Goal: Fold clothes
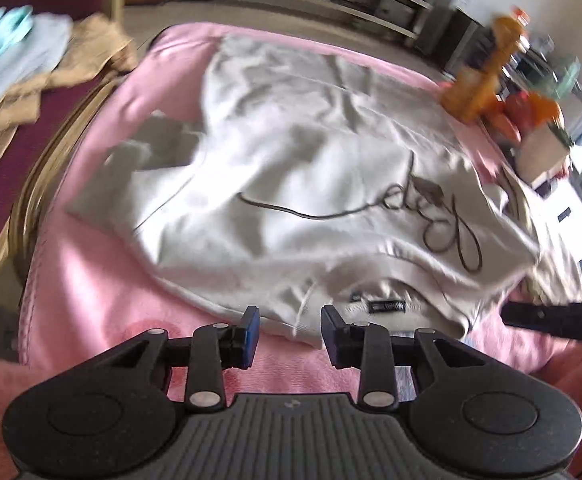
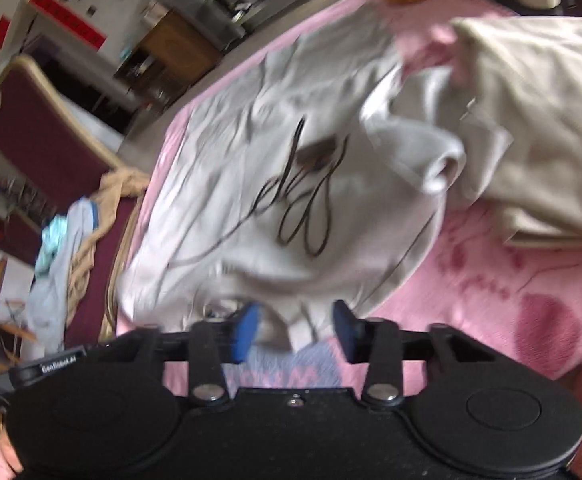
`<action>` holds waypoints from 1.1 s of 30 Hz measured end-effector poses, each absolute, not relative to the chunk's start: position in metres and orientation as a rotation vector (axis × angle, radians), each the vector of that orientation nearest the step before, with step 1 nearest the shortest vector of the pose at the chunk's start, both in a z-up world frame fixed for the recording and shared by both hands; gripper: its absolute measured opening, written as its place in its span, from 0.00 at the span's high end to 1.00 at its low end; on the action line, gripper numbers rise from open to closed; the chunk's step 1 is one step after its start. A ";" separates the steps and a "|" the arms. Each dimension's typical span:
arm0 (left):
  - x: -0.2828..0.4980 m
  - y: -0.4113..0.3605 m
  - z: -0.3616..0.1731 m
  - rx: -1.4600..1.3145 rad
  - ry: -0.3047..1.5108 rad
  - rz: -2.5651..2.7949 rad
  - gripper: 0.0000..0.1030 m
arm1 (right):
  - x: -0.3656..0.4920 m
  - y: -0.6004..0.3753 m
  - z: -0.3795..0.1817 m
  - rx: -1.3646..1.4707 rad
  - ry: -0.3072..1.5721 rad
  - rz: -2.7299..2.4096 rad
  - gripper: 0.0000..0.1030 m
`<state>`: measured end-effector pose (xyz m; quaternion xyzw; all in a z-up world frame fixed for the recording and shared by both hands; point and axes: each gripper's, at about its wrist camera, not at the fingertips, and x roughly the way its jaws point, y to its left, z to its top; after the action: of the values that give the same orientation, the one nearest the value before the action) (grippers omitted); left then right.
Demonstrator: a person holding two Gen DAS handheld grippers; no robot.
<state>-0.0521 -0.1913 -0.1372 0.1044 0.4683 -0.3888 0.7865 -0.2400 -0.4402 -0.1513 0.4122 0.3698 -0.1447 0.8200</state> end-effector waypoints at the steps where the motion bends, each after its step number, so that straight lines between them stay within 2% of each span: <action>1: -0.056 -0.196 -0.139 0.254 1.002 -0.844 0.68 | -0.236 -0.438 -0.152 0.854 0.799 -0.310 0.69; 5: -0.061 -0.212 -0.151 0.338 0.984 -0.833 0.69 | -0.228 -0.435 -0.151 0.811 0.803 -0.306 0.68; 10: -0.063 -0.225 -0.166 0.439 0.981 -0.824 0.69 | -0.207 -0.417 -0.160 0.665 0.871 -0.265 0.61; 13: -0.067 -0.229 -0.176 0.508 0.965 -0.802 0.66 | -0.200 -0.407 -0.165 0.571 0.915 -0.278 0.61; 14: -0.068 -0.229 -0.175 0.509 0.966 -0.802 0.69 | -0.198 -0.404 -0.167 0.542 0.929 -0.285 0.62; 16: -0.069 -0.229 -0.175 0.511 0.966 -0.800 0.77 | -0.195 -0.399 -0.170 0.490 0.952 -0.300 0.69; 18: -0.071 -0.230 -0.175 0.521 0.955 -0.797 0.85 | -0.197 -0.398 -0.169 0.468 0.955 -0.323 0.85; 23: -0.075 -0.223 -0.164 0.509 0.925 -0.783 0.91 | -0.206 -0.401 -0.160 0.500 0.908 -0.332 0.96; 27: -0.084 -0.214 -0.148 0.509 0.911 -0.790 0.91 | -0.214 -0.392 -0.141 0.495 0.880 -0.314 0.96; 33: -0.094 -0.213 -0.155 0.610 0.944 -0.769 0.89 | -0.215 -0.382 -0.148 0.514 0.998 -0.254 0.94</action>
<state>-0.0935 -0.2132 -0.1547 0.2819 0.4362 -0.3554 0.7771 -0.2151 -0.3817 -0.1478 0.2433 0.4717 -0.1200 0.8390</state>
